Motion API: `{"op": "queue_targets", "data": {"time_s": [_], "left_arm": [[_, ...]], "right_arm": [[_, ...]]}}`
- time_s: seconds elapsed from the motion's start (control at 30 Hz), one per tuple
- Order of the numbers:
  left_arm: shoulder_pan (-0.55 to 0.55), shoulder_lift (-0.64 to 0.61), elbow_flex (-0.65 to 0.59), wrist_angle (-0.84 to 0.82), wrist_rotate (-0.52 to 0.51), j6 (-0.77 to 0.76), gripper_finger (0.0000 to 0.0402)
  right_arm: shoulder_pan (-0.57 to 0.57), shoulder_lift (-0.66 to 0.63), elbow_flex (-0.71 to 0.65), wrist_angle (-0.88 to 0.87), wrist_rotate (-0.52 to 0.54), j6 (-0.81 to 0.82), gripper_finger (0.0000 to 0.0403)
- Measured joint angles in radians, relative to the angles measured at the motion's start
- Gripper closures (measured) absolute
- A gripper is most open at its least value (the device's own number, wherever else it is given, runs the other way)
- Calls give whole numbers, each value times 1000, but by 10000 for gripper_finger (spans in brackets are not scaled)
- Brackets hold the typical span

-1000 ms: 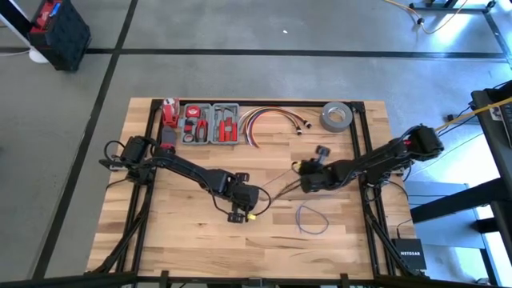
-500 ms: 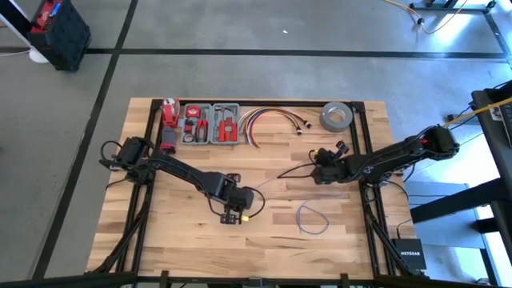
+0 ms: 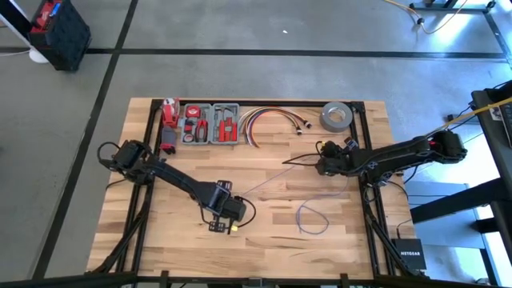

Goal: Coil cords
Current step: Uncoil the blue wire on the black spool

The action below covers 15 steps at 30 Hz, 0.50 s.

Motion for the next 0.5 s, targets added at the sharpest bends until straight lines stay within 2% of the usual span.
{"op": "queue_targets", "data": {"time_s": [0.23, 0.5], "left_arm": [[21, -22, -2, 30, 5, 29, 384], [58, -23, 0, 63, -23, 38, 384]], "right_arm": [[-1, -5, 40, 31, -98, -65, 347], [1, -5, 158, 35, -200, -196, 262]]}}
